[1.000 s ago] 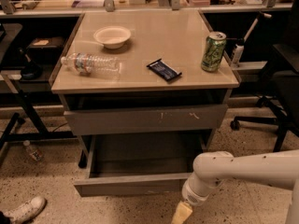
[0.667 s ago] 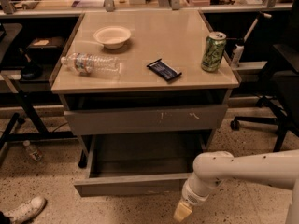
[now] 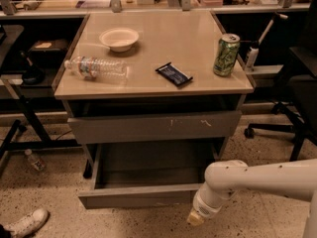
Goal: Close middle drawer
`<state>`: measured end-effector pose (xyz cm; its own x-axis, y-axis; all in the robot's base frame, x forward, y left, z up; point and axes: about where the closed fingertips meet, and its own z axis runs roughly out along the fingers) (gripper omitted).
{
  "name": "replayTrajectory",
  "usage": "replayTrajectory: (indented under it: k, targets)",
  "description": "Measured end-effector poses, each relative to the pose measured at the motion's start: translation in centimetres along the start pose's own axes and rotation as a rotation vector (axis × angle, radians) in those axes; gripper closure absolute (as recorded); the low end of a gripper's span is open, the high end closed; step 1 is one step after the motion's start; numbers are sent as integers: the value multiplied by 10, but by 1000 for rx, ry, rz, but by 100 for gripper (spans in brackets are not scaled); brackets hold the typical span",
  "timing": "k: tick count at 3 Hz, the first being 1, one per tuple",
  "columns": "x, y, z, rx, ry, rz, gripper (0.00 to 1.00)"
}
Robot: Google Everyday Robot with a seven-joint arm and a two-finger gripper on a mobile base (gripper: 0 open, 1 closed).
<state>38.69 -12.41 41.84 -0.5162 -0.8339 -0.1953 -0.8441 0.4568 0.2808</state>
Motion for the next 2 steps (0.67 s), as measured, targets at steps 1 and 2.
replayTrajectory:
  k: [1,2]
  targets:
    - [-19,-21,-11,83,9,-35,100]
    - [-32,-37,-19,140,19,-51,100]
